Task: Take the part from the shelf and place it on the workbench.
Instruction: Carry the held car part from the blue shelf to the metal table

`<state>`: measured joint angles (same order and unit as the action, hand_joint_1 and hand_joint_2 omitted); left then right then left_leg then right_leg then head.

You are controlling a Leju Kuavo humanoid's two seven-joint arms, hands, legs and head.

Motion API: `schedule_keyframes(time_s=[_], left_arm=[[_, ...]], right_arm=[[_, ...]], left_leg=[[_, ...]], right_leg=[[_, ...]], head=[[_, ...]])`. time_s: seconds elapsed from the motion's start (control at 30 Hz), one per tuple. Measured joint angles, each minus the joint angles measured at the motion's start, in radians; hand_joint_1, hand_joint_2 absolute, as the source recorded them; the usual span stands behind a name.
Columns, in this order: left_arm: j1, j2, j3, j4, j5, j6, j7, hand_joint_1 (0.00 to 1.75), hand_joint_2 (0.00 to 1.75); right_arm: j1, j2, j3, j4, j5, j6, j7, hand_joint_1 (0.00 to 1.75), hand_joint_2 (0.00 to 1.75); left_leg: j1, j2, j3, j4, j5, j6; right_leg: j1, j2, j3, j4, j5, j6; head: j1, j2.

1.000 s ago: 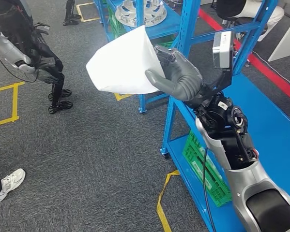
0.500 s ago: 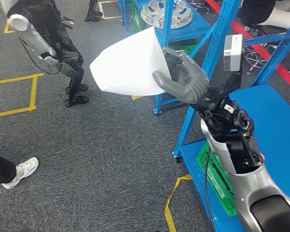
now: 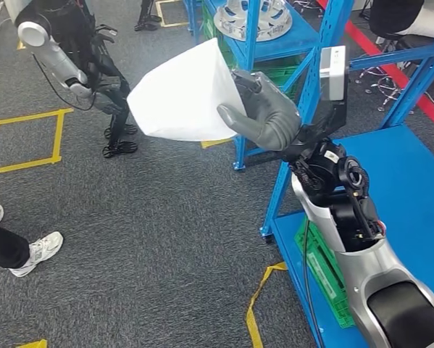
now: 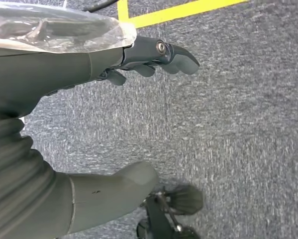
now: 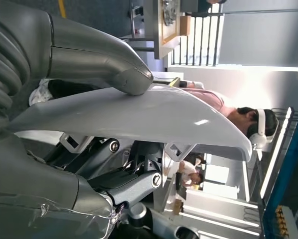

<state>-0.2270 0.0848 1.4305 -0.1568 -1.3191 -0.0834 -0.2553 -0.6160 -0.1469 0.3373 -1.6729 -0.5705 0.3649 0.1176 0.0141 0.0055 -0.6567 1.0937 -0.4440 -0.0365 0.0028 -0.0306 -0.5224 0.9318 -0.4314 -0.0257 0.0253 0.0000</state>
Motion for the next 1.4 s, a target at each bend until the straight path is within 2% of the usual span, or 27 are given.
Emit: schedule_keyframes(time_s=[0.07, 0.1, 0.17, 0.23, 0.27, 0.33, 0.37, 0.4, 0.43, 0.47, 0.53, 0.57, 0.63, 0.7, 0.73, 0.8, 0.87, 0.9, 0.93, 0.97, 1.03, 1.1, 1.2, 1.27, 1.3, 1.37, 1.4], left_arm=[[-0.001, 0.001, 0.0, 0.0, 0.0, 0.0, 0.0, 0.0, 1.75], [-0.002, 0.001, 0.0, 0.0, 0.0, 0.0, 0.0, 0.0, 1.75], [0.0, 0.001, 0.0, 0.0, 0.0, 0.0, 0.0, 0.0, 1.75], [0.0, 0.001, 0.0, 0.0, 0.0, 0.0, 0.0, 0.0, 1.75], [0.0, 0.002, 0.0, 0.0, 0.0, 0.0, 0.0, 0.0, 1.75], [0.0, 0.002, 0.0, 0.0, 0.001, 0.0, 0.0, 0.0, 1.75], [0.001, 0.002, 0.0, 0.0, 0.001, 0.0, 0.0, 0.0, 1.75], [0.001, 0.002, 0.0, 0.0, 0.001, 0.0, 0.0, 0.0, 1.75], [0.002, 0.001, 0.0, 0.0, 0.001, 0.0, 0.0, 0.0, 1.75], [0.002, 0.001, 0.0, 0.0, 0.002, 0.0, 0.0, 0.0, 1.75], [0.002, 0.001, 0.0, 0.0, 0.004, 0.0, 0.0, 0.0, 1.75], [0.002, 0.0, 0.0, 0.0, 0.005, -0.001, 0.0, 0.0, 1.75], [0.003, 0.0, 0.0, 0.0, 0.007, -0.001, -0.001, 0.0, 1.75], [0.007, -0.001, 0.0, 0.0, 0.007, -0.001, -0.002, 0.0, 1.75], [0.009, 0.0, 0.0, 0.0, 0.008, -0.001, -0.003, 0.0, 1.75], [0.01, 0.001, 0.0, 0.0, 0.008, -0.001, -0.004, 0.0, 1.75], [0.011, 0.001, 0.0, 0.0, 0.008, -0.001, -0.004, 0.0, 1.75], [0.012, 0.0, 0.0, 0.0, 0.008, -0.001, -0.004, 0.0, 1.75], [0.013, -0.001, 0.0, 0.0, 0.008, -0.001, -0.004, 0.0, 1.75], [0.014, -0.001, 0.0, 0.0, 0.008, -0.001, -0.004, 0.0, 1.75], [0.014, 0.001, 0.0, 0.0, 0.009, -0.001, -0.005, 0.0, 1.75], [0.013, 0.002, 0.0, 0.0, 0.009, -0.001, -0.005, 0.0, 1.75], [0.014, 0.002, 0.0, 0.0, 0.01, -0.001, -0.006, 0.0, 1.75], [0.014, 0.003, 0.0, 0.0, 0.01, -0.001, -0.007, 0.0, 1.75], [0.014, 0.003, 0.0, 0.0, 0.011, -0.001, -0.007, 0.0, 1.75], [0.014, 0.003, 0.0, 0.0, 0.011, -0.001, -0.008, 0.0, 1.75], [0.014, 0.003, 0.0, 0.0, 0.011, -0.001, -0.008, 0.0, 1.75]], right_arm=[[-0.003, 0.0, 0.0, 0.001, 0.0, 0.0, -0.001, 1.75, 1.75], [-0.004, 0.0, 0.0, 0.001, 0.0, 0.0, -0.001, 1.75, 1.75], [-0.005, 0.0, 0.0, 0.002, -0.001, 0.0, -0.001, 1.75, 1.75], [-0.004, 0.0, 0.0, 0.003, -0.001, 0.0, -0.002, 1.75, 1.75], [-0.003, 0.0, 0.0, 0.003, -0.001, 0.001, -0.002, 1.75, 1.75], [0.002, 0.0, 0.0, 0.004, 0.001, 0.003, -0.003, 1.75, 1.75], [0.006, 0.0, 0.0, 0.006, 0.002, 0.004, -0.004, 1.75, 1.75], [0.009, 0.0, 0.0, 0.008, 0.004, 0.006, -0.004, 1.75, 1.75], [0.011, 0.0, 0.0, 0.01, 0.005, 0.007, -0.004, 1.75, 1.75], [0.011, 0.0, 0.0, 0.012, 0.005, 0.007, -0.004, 1.75, 1.75], [0.007, 0.0, 0.0, 0.014, 0.004, 0.008, -0.004, 1.75, 1.75], [0.004, 0.0, 0.0, 0.015, 0.004, 0.008, -0.004, 1.75, 1.75], [0.001, 0.001, 0.002, 0.016, 0.004, 0.009, -0.004, 1.75, 1.75], [0.0, 0.002, 0.004, 0.017, 0.004, 0.009, -0.004, 1.75, 1.75], [-0.001, 0.003, 0.004, 0.018, 0.004, 0.009, -0.005, 1.75, 1.75], [-0.003, 0.006, 0.005, 0.021, 0.004, 0.011, -0.007, 1.75, 1.75], [-0.003, 0.007, 0.006, 0.024, 0.004, 0.013, -0.007, 1.75, 1.75], [-0.002, 0.007, 0.006, 0.026, 0.004, 0.014, -0.007, 1.75, 1.75], [-0.002, 0.008, 0.007, 0.029, 0.004, 0.014, -0.007, 1.75, 1.75], [-0.002, 0.008, 0.007, 0.03, 0.004, 0.015, -0.007, 1.75, 1.75], [-0.003, 0.009, 0.007, 0.032, 0.004, 0.019, -0.007, 1.75, 1.75], [-0.005, 0.01, 0.008, 0.033, 0.003, 0.021, -0.007, 1.75, 1.75], [-0.007, 0.011, 0.01, 0.033, 0.002, 0.025, -0.007, 1.75, 1.75], [-0.008, 0.012, 0.012, 0.035, 0.002, 0.029, -0.008, 1.75, 1.75], [-0.009, 0.012, 0.013, 0.036, 0.002, 0.033, -0.009, 1.75, 1.75], [-0.009, 0.013, 0.015, 0.041, 0.002, 0.039, -0.011, 1.75, 1.75], [-0.008, 0.013, 0.017, 0.044, 0.002, 0.041, -0.011, 1.75, 1.75]], left_leg=[[-0.003, 0.016, 0.062, -0.123, 0.041, 0.007], [-0.005, 0.019, 0.073, -0.147, 0.045, 0.013], [-0.007, 0.009, 0.074, -0.151, 0.045, 0.027], [-0.005, 0.002, 0.078, -0.155, 0.046, 0.039], [-0.004, -0.002, 0.08, -0.157, 0.047, 0.044], [-0.003, -0.01, 0.081, -0.157, 0.046, 0.05], [-0.004, -0.016, 0.081, -0.157, 0.046, 0.051], [-0.004, -0.022, 0.081, -0.156, 0.046, 0.051], [-0.004, -0.029, 0.083, -0.156, 0.046, 0.051], [-0.004, -0.036, 0.085, -0.156, 0.045, 0.05], [-0.005, -0.05, 0.088, -0.155, 0.043, 0.047], [-0.006, -0.056, 0.086, -0.154, 0.043, 0.044], [-0.006, -0.066, 0.079, -0.153, 0.046, 0.034], [-0.005, -0.071, 0.073, -0.151, 0.047, 0.023], [-0.005, -0.063, 0.067, -0.136, 0.036, 0.019], [-0.004, -0.037, 0.024, -0.042, -0.018, 0.012], [-0.004, -0.023, -0.05, 0.107, -0.08, 0.005], [-0.004, -0.021, -0.074, 0.154, -0.092, 0.003], [-0.004, -0.018, -0.079, 0.161, -0.083, 0.001], [-0.003, -0.015, -0.06, 0.122, -0.056, 0.001], [-0.003, 0.006, 0.017, -0.031, 0.011, 0.002], [-0.005, 0.021, 0.069, -0.135, 0.043, 0.011], [-0.008, 0.009, 0.075, -0.15, 0.044, 0.03], [-0.006, 0.001, 0.078, -0.153, 0.046, 0.042], [-0.004, -0.003, 0.08, -0.154, 0.046, 0.047], [-0.005, -0.013, 0.08, -0.153, 0.046, 0.051], [-0.006, -0.019, 0.08, -0.153, 0.045, 0.052]], right_leg=[[0.005, -0.006, -0.001, 0.006, -0.006, 0.008], [0.007, -0.009, -0.002, 0.007, -0.008, 0.012], [0.008, -0.015, -0.001, 0.009, -0.012, 0.021], [0.003, -0.006, -0.012, 0.037, -0.035, 0.031], [0.001, 0.003, -0.032, 0.083, -0.063, 0.036], [-0.003, 0.02, -0.099, 0.228, -0.131, 0.043], [-0.003, 0.023, -0.132, 0.296, -0.153, 0.044], [-0.004, 0.024, -0.152, 0.332, -0.157, 0.045], [-0.004, 0.025, -0.151, 0.325, -0.139, 0.043], [-0.004, 0.027, -0.131, 0.277, -0.104, 0.04], [-0.003, 0.046, -0.064, 0.127, -0.028, 0.032], [-0.003, 0.056, -0.036, 0.068, -0.01, 0.028], [-0.001, 0.064, -0.013, 0.023, -0.008, 0.024], [-0.003, 0.053, -0.008, 0.013, -0.005, 0.016], [-0.005, 0.047, -0.005, 0.009, -0.002, 0.011], [-0.007, 0.034, -0.003, 0.002, 0.003, 0.003], [-0.006, 0.021, -0.005, 0.002, 0.003, 0.001], [-0.005, 0.014, -0.005, 0.002, 0.002, 0.001], [-0.005, 0.008, -0.005, 0.002, 0.002, 0.001], [-0.005, 0.002, -0.004, 0.002, 0.001, 0.002], [-0.004, -0.008, -0.003, 0.004, -0.002, 0.006], [0.002, -0.015, -0.003, 0.008, -0.007, 0.013], [0.005, -0.023, -0.003, 0.012, -0.014, 0.027], [0.0, -0.007, -0.021, 0.057, -0.047, 0.038], [-0.002, 0.006, -0.045, 0.113, -0.078, 0.042], [-0.003, 0.022, -0.114, 0.263, -0.143, 0.045], [-0.003, 0.024, -0.14, 0.317, -0.157, 0.046]], head=[[-0.004, 0.0], [-0.003, 0.0], [0.003, 0.0], [0.007, 0.0], [0.011, 0.0], [0.021, 0.0], [0.025, 0.0], [0.028, 0.0], [0.032, 0.0], [0.036, 0.0], [0.043, 0.0], [0.044, 0.0], [0.043, 0.0], [0.041, 0.0], [0.039, 0.0], [0.028, 0.0], [0.015, 0.0], [0.009, 0.0], [0.006, 0.0], [0.002, 0.0], [-0.003, 0.0], [-0.005, 0.0], [0.003, 0.0], [0.01, 0.0], [0.015, 0.0], [0.028, 0.0], [0.031, 0.0]])
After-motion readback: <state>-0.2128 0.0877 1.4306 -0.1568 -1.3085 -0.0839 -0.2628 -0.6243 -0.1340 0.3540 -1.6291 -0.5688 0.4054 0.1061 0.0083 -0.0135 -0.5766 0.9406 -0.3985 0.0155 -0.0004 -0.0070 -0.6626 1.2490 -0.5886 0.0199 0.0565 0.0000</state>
